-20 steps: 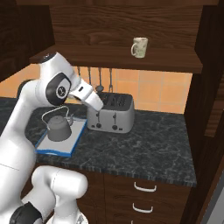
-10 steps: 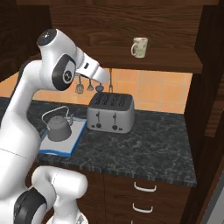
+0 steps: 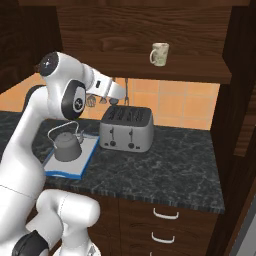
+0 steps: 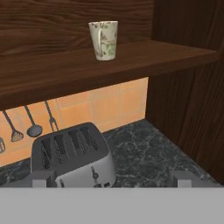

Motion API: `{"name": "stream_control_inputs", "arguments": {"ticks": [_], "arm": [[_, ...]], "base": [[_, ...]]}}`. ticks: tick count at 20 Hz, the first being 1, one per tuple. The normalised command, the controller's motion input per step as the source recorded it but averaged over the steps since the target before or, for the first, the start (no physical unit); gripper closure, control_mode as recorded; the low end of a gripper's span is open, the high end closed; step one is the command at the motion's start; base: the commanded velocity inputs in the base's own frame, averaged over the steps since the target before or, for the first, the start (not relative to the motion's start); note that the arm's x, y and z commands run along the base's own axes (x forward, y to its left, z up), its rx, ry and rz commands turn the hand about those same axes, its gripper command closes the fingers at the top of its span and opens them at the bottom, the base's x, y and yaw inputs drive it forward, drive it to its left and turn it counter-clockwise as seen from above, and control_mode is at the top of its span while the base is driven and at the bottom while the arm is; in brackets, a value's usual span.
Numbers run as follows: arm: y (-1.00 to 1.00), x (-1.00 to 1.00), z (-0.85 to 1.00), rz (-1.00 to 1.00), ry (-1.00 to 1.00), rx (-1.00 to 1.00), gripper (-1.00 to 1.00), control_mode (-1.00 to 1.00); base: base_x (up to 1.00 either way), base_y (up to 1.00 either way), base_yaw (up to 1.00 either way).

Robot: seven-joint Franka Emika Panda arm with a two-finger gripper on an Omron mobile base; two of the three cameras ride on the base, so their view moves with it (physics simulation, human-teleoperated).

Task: Pick the kettle from the counter and place it on the tray. Then pick the mug from the cabinet and place it on the tray. Then close the cabinet doors.

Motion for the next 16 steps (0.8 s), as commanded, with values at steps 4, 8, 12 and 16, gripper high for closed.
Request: {"name": "stream_control_inputs", "arguments": {"ticks": [4,8,12,16], "arm": [[-0.02,0.10,0.26,0.00,0.00,0.00,-1.00,-1.00],[-0.11,0.10,0.48,0.00,0.01,0.00,-1.00,-1.00],[-0.20,0.29,0.23,0.00,0.00,0.00,-1.00,-1.00],[-0.26,0.26,0.20,0.00,0.00,0.00,-1.00,-1.00]], "base": [[0.00,0.00,0.00],[0.00,0.00,0.00],[0.00,0.00,0.00],[0.00,0.00,0.00]]}}
